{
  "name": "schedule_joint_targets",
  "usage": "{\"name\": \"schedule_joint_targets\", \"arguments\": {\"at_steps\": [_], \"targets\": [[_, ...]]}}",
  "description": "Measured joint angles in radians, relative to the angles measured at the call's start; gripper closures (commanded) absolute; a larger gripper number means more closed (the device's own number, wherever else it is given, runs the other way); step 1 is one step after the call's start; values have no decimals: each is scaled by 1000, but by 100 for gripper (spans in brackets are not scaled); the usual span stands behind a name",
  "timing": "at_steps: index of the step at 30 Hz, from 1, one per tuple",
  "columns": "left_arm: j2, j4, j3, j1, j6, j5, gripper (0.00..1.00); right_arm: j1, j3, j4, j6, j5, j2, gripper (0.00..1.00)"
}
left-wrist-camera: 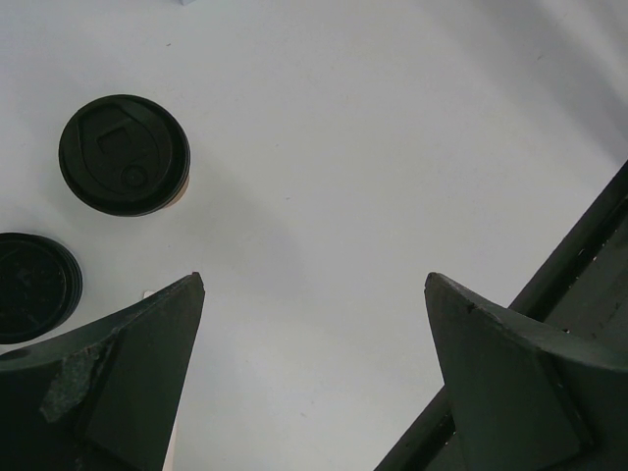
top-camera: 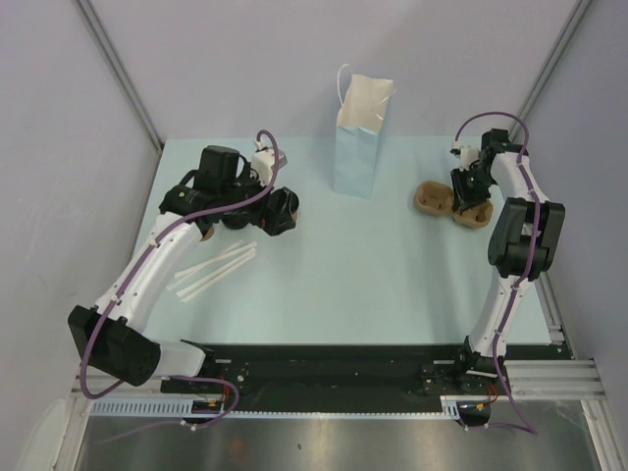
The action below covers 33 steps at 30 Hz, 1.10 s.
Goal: Pack the takeout coffee
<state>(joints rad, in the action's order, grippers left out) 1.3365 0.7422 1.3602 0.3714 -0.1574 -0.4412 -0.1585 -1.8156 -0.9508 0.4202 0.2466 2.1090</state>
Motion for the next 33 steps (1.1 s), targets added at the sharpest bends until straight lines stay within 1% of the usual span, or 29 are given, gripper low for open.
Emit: {"name": "schedule_joint_targets", "arguments": {"at_steps": [4, 7, 10, 11, 13, 14, 20, 24, 28, 33], "targets": [[0, 0, 0, 0, 0, 0, 1, 0, 0, 0, 0, 0, 10, 69], [2, 0, 0, 0, 0, 0, 0, 0, 0, -1, -1, 2, 13, 73], [5, 0, 0, 0, 0, 0, 0, 0, 0, -2, -1, 2, 13, 81], [6, 0, 0, 0, 0, 0, 0, 0, 0, -2, -1, 3, 13, 86], [9, 0, 0, 0, 0, 0, 1, 2, 0, -3, -1, 6, 13, 91], [10, 0, 0, 0, 0, 0, 1, 2, 0, -2, -1, 6, 13, 99], [12, -1, 0, 0, 1, 0, 1, 2, 0, -2, -1, 19, 12, 100], [10, -32, -26, 0, 23, -11, 3, 2, 9, -3, -10, 42, -3, 100], [0, -82, -99, 0, 72, -47, 6, 6, 49, -17, -32, 72, -71, 100], [-11, -173, -198, 4, 185, -121, 10, 12, 113, -27, -63, 116, -189, 100]]}}
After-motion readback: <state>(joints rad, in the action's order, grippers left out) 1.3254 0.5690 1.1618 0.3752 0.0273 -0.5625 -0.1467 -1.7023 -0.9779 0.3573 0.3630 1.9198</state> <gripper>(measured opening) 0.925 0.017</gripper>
